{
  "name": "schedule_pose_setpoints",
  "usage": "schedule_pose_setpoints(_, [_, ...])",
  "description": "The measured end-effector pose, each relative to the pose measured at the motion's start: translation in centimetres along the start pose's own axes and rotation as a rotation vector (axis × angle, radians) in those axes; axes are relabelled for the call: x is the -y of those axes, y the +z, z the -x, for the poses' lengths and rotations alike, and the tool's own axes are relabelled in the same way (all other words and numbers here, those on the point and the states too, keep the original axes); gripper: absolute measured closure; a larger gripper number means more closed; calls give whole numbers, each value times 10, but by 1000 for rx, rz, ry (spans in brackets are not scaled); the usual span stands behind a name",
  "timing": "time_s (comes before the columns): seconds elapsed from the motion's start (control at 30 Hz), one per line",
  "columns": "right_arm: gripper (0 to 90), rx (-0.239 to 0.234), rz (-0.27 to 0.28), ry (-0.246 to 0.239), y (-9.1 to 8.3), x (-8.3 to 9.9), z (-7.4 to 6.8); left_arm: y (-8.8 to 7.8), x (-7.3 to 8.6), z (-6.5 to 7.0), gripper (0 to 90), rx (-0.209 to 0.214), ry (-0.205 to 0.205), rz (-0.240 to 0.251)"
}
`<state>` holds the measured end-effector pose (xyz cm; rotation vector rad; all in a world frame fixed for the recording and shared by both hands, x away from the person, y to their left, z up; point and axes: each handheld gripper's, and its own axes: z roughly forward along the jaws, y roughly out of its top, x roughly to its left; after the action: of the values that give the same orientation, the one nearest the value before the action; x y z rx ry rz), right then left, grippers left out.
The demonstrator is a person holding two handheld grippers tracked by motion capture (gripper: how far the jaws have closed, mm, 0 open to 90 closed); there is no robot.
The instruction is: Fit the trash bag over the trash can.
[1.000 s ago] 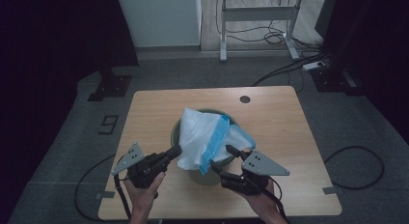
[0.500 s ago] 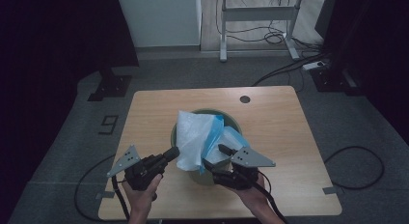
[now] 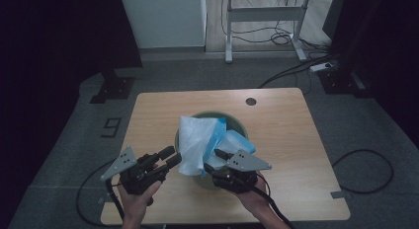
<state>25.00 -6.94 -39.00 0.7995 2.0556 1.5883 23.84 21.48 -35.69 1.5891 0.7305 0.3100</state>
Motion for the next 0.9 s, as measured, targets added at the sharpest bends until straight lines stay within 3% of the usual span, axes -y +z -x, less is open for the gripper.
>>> schedule_pose_setpoints(0.23, [455, 15, 6, -32, -2, -1, -2, 18, -11, 13, 351, 27, 63, -112])
schedule_pose_setpoints(0.3, [455, 18, 4, -39, -2, -1, -2, 20, -10, 17, 322, 29, 80, -120])
schedule_pose_setpoints(0.5, [457, 25, 9, -24, -5, -1, 1, 13, -1, 15, 284, 59, 75, -107])
schedule_pose_setpoints(0.63, [460, 28, 13, -4, -6, -2, 4, 10, 6, 21, 250, 81, 120, -121])
schedule_pose_setpoints(0.7, [461, 31, 16, 1, -6, -2, 4, 14, 7, 23, 247, 63, 144, -145])
schedule_pose_setpoints(0.8, [463, 34, 19, 4, -5, -3, 3, 21, 7, 25, 355, 18, 176, -163])
schedule_pose_setpoints(0.9, [463, 33, 22, -2, -4, -2, 1, 27, 7, 23, 624, 21, 183, -170])
